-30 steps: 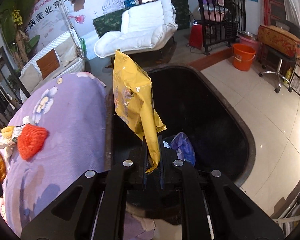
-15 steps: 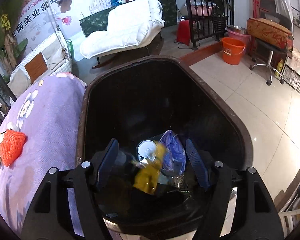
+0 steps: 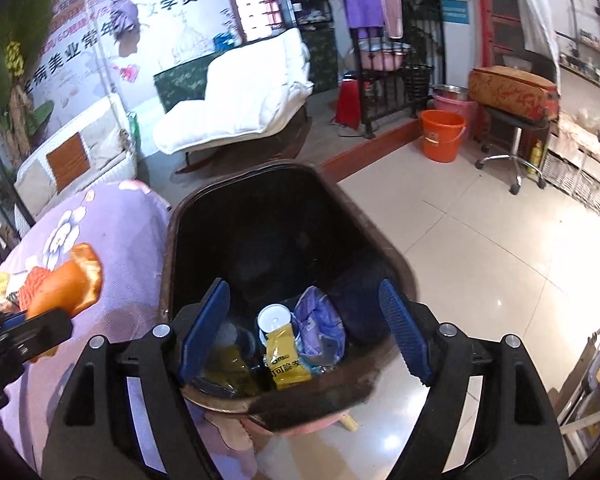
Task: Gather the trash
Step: 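Carry the orange peel in left tool over the bin and open it, then move both tools back over the table toward the remaining trash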
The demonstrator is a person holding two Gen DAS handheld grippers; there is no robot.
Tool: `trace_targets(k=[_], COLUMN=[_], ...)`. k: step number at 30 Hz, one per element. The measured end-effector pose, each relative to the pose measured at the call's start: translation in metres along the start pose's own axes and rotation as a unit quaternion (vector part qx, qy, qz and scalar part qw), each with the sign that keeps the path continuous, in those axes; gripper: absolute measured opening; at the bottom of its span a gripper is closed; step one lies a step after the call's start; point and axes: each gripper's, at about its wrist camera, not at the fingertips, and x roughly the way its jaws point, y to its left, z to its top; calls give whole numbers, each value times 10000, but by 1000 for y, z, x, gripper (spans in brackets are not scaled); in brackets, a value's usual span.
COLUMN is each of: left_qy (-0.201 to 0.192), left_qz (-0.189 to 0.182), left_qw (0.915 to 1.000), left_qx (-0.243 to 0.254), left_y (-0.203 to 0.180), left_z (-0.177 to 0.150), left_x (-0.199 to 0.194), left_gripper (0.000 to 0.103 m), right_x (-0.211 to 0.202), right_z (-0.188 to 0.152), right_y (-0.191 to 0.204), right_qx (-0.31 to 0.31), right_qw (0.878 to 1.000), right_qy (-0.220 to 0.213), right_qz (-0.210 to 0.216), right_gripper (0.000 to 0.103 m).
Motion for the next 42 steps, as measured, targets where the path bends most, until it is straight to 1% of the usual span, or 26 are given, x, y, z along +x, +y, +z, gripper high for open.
trace_targets(k=[8,17,25,26,28,30,32,34,38,42], left_qy=[158,460,777,822,863,829,676,662,638,550], left_qz=[-124,-151,-238,-230,-249,-229,-228,-205,-194,-134], left_qw=[9996,9983,9958,9954,9951,9954,9966,9964,9961,9963], left_qx=[181,331,422,423,420,415,422,498,580,645], left_y=[-12,-25,-36,-37,-36,-36,-37,-39,-42,-39], left_z=[12,20,29,30,31,32,32,32,32,31], left_x=[26,60,89,92,96,96,93,92,89,81], left_gripper=[23,23,24,27,36,69,77,80,82,83], right_x=[-20,-33,-39,-39,-40,-41,-41,-39,-39,-40], right_z=[-7,-15,-15,-14,-12,-11,-11,-11,-12,-12], right_y=[-17,-41,-63,-66,-71,-74,-76,-78,-77,-70], right_qx=[57,204,507,539,604,675,722,758,814,758], right_qw=[9996,9986,9964,9961,9953,9945,9940,9937,9935,9941], right_qy=[-145,-143,-183,-189,-200,-216,-214,-192,-175,-189], right_qz=[-229,-463,-656,-677,-735,-775,-795,-805,-779,-752], right_gripper=[77,77,77,77,79,80,81,81,81,83])
